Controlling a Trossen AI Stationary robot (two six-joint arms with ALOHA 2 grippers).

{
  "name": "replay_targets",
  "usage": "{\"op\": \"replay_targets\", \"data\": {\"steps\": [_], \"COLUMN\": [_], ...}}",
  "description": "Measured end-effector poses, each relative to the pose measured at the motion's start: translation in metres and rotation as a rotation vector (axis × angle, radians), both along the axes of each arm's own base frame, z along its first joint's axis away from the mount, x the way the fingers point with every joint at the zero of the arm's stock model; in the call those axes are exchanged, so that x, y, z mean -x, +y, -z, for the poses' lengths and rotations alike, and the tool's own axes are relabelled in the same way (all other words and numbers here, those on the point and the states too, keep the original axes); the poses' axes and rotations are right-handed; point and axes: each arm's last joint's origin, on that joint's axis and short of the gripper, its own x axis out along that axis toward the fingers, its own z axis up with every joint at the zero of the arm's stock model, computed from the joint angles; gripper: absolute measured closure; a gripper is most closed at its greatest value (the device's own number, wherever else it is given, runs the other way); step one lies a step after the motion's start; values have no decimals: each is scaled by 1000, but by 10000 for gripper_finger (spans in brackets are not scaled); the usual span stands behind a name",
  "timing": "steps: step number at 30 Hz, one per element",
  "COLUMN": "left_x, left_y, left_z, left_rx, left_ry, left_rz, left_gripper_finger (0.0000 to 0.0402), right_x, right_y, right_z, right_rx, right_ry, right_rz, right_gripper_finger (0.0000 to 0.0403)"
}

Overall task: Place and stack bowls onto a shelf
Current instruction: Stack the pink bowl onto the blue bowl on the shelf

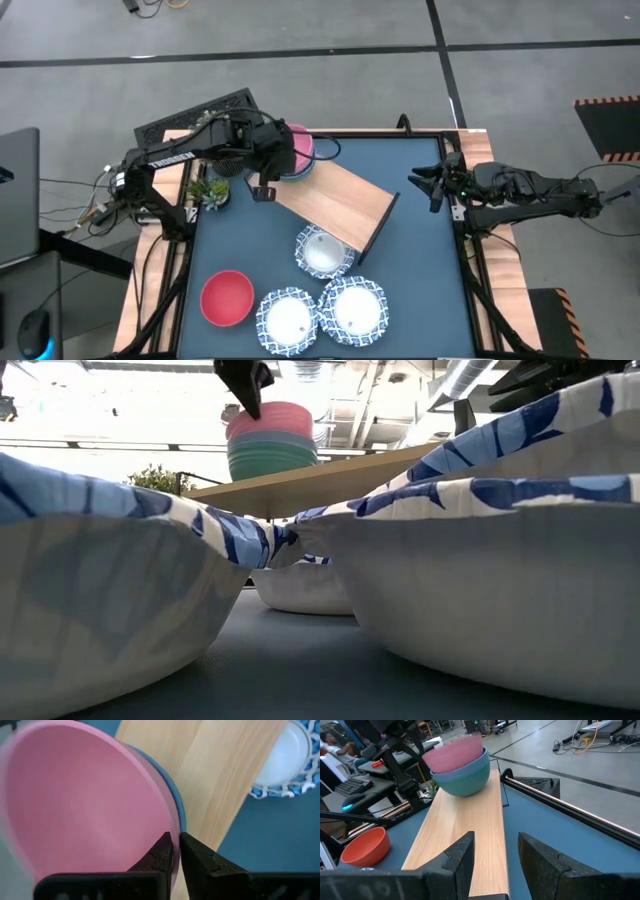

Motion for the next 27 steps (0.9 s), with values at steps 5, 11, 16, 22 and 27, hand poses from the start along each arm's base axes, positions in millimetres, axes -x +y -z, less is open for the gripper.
{"op": "replay_targets", "data": {"steps": [5,11,16,22,27], "left_x": [-4,-2,7,5,-15], "left_y": [1,2,-2,-9,-22], "left_z": [3,0,-24,-56,-67], "left_rx": [-47,-82,-82,-119,-169], "left_ry": [20,27,-20,-272,-534], "left_rz": [12,-30,-60,-271,-410], "left_gripper_finger": [348,300,276,281,328], "right_x": [0,0,0,0,0], "right_y": [0,0,0,0,0], "right_z": [0,0,0,0,0], "right_rx": [0,0,0,0,0], "right_ry": [0,0,0,0,0], "right_rz": [0,0,-1,0,-1], "right_gripper_finger": [226,226,226,226,226]}}
